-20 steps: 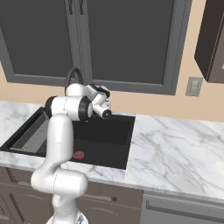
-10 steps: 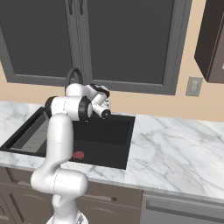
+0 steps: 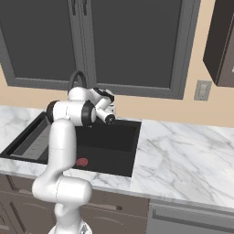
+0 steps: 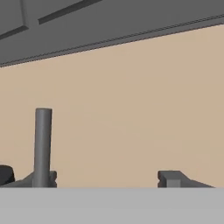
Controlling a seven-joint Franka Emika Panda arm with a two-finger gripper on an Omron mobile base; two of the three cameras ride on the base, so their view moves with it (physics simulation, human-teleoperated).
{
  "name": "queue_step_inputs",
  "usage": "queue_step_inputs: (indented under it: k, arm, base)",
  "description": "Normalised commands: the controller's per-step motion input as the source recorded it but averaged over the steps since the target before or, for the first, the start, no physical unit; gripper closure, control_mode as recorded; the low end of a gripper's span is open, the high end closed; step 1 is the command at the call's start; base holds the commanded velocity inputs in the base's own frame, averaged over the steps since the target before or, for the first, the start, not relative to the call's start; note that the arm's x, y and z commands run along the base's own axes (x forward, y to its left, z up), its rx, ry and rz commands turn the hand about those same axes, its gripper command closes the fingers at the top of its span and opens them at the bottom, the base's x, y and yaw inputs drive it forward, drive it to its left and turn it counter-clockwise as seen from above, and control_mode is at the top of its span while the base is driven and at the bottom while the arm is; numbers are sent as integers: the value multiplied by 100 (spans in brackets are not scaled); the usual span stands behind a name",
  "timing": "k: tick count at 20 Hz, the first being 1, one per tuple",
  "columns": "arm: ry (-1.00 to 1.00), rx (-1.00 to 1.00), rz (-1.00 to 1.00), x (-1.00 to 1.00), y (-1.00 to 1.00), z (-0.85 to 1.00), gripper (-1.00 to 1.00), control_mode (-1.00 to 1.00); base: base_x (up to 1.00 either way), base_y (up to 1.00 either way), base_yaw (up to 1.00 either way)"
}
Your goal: Soak the sponge with water for a few seconds and then drop it inside the sink.
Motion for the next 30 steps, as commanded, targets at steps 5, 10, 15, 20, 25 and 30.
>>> queue_step_inputs:
  k: [5,10,15,20,25,30]
  arm:
    - [0,0,-6,-5,-22,-5,-100,-100]
    - [0,0,-8,-7,-29,-7,-100,-100]
    - [0,0,-8,-8,-31,-4,-100,-100]
    - [0,0,-3,0,-47,-1,-100,-100]
    - [0,0,0,0,-58,-8,-100,-100]
    - [0,0,0,0,-64,-15,-100,-100]
  base:
    - [0,0,0]
    - [0,0,0]
    - [0,0,0]
    - [0,0,0]
    - [0,0,0]
    - [0,0,0]
